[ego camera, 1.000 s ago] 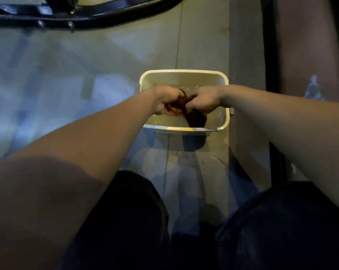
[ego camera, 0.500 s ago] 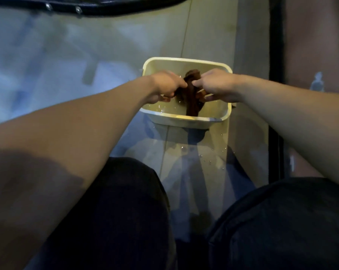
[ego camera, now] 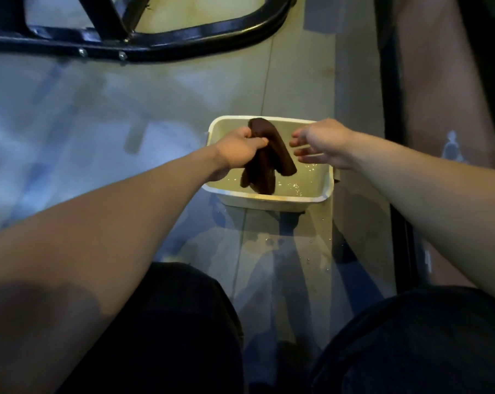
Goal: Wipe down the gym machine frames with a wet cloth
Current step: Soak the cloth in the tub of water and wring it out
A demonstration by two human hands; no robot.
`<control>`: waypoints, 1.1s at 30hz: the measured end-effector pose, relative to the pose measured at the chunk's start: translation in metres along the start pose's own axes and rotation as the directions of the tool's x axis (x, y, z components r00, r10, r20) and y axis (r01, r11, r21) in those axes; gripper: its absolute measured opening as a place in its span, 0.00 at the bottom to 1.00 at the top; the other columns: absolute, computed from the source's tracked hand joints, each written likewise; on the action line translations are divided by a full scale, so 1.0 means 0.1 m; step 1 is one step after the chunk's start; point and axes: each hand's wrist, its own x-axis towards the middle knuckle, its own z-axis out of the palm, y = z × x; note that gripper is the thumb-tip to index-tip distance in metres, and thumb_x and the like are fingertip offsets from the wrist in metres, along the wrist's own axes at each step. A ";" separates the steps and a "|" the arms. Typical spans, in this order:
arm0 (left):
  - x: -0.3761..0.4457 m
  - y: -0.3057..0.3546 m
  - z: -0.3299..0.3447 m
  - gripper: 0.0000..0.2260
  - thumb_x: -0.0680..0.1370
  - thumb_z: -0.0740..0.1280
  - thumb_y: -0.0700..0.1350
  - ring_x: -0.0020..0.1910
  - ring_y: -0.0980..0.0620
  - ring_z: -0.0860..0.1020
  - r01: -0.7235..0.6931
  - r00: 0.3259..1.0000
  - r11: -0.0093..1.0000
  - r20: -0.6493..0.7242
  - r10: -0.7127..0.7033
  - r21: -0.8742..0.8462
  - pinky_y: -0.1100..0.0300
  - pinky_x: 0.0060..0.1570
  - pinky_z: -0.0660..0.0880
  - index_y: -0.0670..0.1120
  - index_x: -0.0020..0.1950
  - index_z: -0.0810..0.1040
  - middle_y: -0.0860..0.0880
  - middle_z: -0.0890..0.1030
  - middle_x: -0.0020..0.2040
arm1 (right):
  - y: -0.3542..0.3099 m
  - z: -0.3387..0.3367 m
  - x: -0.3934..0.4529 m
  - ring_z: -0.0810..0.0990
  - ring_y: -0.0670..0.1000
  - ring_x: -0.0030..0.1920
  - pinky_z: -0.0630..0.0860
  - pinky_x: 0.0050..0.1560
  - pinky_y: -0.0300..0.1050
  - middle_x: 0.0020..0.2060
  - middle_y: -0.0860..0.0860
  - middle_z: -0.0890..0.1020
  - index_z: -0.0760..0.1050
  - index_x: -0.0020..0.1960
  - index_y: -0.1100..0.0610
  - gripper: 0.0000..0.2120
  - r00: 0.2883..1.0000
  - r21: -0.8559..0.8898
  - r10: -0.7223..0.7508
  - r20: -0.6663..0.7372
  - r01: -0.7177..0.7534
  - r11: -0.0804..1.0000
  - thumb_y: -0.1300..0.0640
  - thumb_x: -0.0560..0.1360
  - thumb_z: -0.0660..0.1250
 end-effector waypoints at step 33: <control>-0.17 0.08 0.09 0.11 0.79 0.72 0.45 0.45 0.59 0.82 -0.041 0.998 0.991 0.047 0.035 0.127 0.72 0.36 0.75 0.49 0.62 0.82 0.53 0.85 0.48 | -0.25 0.39 -0.24 0.82 0.48 0.44 0.82 0.45 0.40 0.47 0.52 0.84 0.79 0.51 0.56 0.07 0.957 0.159 -0.020 0.291 -0.028 0.987 0.57 0.83 0.63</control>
